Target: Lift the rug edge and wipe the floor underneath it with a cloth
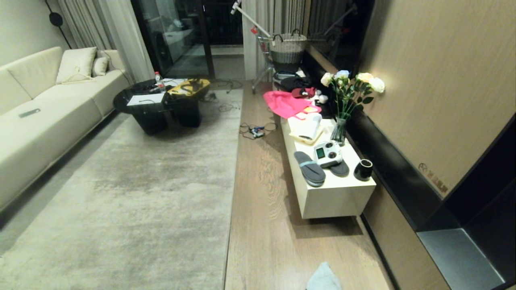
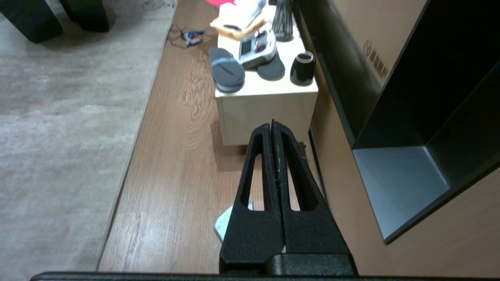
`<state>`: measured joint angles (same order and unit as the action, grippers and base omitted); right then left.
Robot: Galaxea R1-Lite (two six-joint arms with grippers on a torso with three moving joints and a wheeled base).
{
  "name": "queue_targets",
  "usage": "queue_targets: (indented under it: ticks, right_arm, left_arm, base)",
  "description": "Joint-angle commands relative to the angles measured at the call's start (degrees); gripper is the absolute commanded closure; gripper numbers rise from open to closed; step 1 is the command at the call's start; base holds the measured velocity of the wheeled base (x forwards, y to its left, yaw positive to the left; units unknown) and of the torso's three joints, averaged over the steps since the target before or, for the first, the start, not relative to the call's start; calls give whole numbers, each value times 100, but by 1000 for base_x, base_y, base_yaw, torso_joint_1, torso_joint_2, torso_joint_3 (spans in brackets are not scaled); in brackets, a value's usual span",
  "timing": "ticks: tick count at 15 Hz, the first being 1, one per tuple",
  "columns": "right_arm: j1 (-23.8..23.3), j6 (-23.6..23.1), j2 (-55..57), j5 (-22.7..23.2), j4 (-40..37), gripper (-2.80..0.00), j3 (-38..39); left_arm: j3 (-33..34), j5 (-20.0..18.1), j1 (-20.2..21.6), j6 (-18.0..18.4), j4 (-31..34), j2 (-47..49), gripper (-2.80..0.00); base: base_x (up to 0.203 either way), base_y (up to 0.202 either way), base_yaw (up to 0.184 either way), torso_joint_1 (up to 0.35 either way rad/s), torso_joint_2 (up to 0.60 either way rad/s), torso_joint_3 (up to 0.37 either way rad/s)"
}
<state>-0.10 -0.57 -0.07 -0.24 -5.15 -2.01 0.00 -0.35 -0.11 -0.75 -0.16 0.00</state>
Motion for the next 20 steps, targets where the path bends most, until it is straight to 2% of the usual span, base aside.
queue_targets:
  ticks: [1, 7, 20]
  right_arm:
    - [1, -4, 7, -2, 139, 0, 50]
    - [1, -13, 7, -2, 190, 0, 87]
    - [1, -9, 7, 2, 383, 0, 153]
  left_arm:
    - [0, 0, 2, -4, -2, 9, 0]
    - [0, 0, 2, -4, -2, 9, 0]
    - [0, 0, 2, -4, -2, 9, 0]
  base:
    - [0, 0, 0, 233, -601, -372]
    - [0, 0, 0, 195, -489, -300]
    - [0, 0, 0, 148, -337, -191]
